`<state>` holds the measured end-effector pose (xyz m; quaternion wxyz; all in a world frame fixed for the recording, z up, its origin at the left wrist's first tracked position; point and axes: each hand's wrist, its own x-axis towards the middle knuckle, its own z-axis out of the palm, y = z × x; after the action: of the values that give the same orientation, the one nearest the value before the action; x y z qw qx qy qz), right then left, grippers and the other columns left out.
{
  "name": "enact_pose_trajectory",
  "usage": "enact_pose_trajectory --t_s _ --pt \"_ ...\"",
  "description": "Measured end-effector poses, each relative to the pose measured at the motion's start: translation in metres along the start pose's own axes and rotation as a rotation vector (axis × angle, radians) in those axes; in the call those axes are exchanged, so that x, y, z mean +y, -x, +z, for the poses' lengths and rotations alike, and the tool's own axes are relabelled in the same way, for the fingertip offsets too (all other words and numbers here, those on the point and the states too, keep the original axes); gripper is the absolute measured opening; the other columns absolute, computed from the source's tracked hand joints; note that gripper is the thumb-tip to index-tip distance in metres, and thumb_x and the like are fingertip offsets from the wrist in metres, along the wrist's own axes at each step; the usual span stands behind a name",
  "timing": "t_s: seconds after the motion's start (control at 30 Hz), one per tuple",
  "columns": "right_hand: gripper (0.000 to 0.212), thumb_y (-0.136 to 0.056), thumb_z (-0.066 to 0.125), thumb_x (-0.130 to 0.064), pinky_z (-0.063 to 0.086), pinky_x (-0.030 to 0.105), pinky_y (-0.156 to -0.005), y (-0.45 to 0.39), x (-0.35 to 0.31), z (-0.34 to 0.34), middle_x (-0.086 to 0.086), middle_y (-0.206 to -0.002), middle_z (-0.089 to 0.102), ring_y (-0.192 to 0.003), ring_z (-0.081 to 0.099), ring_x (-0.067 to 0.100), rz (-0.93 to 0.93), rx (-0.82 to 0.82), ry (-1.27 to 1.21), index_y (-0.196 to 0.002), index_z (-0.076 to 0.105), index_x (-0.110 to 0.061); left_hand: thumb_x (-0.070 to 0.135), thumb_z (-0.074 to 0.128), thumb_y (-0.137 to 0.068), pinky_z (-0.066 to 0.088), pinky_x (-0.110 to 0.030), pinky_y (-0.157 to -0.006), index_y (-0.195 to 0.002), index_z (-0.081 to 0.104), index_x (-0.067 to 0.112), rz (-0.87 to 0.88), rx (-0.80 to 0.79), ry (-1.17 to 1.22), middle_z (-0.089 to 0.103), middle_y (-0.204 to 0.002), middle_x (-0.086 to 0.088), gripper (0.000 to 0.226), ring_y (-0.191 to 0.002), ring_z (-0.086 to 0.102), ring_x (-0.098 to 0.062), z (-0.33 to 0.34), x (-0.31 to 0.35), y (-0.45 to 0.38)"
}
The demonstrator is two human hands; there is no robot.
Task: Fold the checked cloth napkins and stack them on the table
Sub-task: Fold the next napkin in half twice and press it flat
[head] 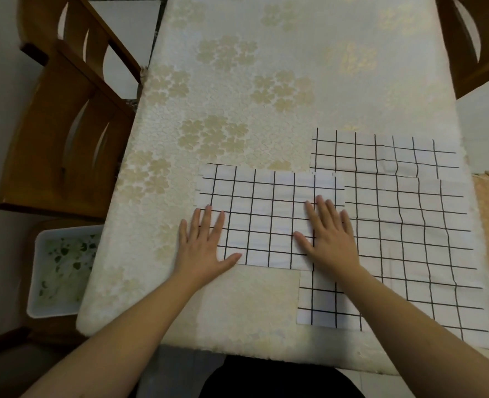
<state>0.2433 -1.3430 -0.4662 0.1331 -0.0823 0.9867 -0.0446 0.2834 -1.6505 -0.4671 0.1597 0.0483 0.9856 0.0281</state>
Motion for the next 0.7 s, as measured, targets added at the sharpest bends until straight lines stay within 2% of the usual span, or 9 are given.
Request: enact_pose_trajectory --t_s 0.07,0.13,0.27,0.37,0.5,0.63,0.7 --pt "0.076 -0.093 0.011 -0.070 -0.012 0.039 -0.120 -0.001 0.011 -0.003 -0.004 -0.163 -0.014 -0.149 -0.018 0.013 0.021 -0.002 0.005 -0.155 -0.008 -0.031 0.085 0.011 -0.080 -0.006 -0.056 -0.118 -0.154 -0.012 0.026 -0.006 -0.007 0.011 -0.025 -0.161 -0.004 0.098 -0.147 -0.024 -0.024 0.000 -0.004 0.005" --pt "0.074 -0.095 0.011 -0.066 -0.012 0.037 -0.120 -0.001 0.012 -0.006 -0.003 -0.164 -0.009 -0.150 -0.015 0.013 0.024 0.032 -0.007 -0.156 -0.003 -0.027 0.079 0.007 -0.085 -0.007 -0.055 -0.118 -0.155 -0.007 0.024 0.003 0.047 0.038 -0.017 -0.163 -0.004 0.091 -0.149 -0.018 -0.021 -0.001 -0.005 0.008" --pt "0.064 -0.100 0.018 -0.048 -0.007 0.033 -0.121 -0.004 -0.021 -0.008 0.000 -0.164 0.003 -0.151 -0.003 0.014 -0.044 0.105 -0.076 -0.156 0.005 -0.021 0.050 0.022 -0.100 0.007 -0.047 -0.120 -0.154 0.023 0.014 0.090 0.221 0.134 0.020 -0.162 -0.005 0.065 -0.150 0.012 -0.020 -0.004 0.003 -0.001" --pt "0.060 -0.101 0.020 -0.038 -0.002 0.033 -0.121 -0.011 -0.059 -0.007 0.003 -0.163 0.010 -0.150 0.003 0.016 -0.106 0.104 -0.123 -0.156 0.012 -0.015 0.035 0.027 -0.101 0.016 -0.041 -0.120 -0.150 0.034 0.008 0.175 0.255 0.154 0.034 -0.156 -0.008 0.056 -0.146 0.026 -0.022 -0.009 0.018 -0.021" --pt "0.058 -0.102 0.019 -0.036 -0.001 0.032 -0.120 -0.025 -0.099 -0.002 0.003 -0.163 0.013 -0.151 0.007 0.018 -0.173 0.050 -0.157 -0.156 0.016 -0.014 0.038 0.028 -0.099 0.015 -0.037 -0.119 -0.150 0.033 0.010 0.198 0.182 0.080 0.031 -0.158 -0.007 0.059 -0.146 0.027 -0.022 -0.007 0.022 -0.035" --pt "0.062 -0.100 0.022 -0.047 0.004 0.039 -0.120 -0.042 -0.093 0.003 0.002 -0.162 0.018 -0.150 0.015 0.020 -0.210 0.010 -0.096 -0.155 0.021 -0.020 0.051 0.025 -0.098 0.010 -0.041 -0.120 -0.155 0.019 0.019 0.202 0.131 -0.001 0.014 -0.163 -0.002 0.066 -0.150 0.012 -0.020 -0.004 0.009 -0.032" --pt "0.065 -0.098 0.020 -0.057 -0.001 0.039 -0.121 -0.048 -0.074 0.003 -0.002 -0.164 0.005 -0.151 0.003 0.017 -0.227 -0.010 -0.050 -0.156 0.011 -0.028 0.056 0.026 -0.096 0.007 -0.044 -0.121 -0.157 0.012 0.024 0.181 0.116 -0.008 0.006 -0.164 -0.001 0.070 -0.151 0.004 -0.021 -0.002 0.006 -0.030"
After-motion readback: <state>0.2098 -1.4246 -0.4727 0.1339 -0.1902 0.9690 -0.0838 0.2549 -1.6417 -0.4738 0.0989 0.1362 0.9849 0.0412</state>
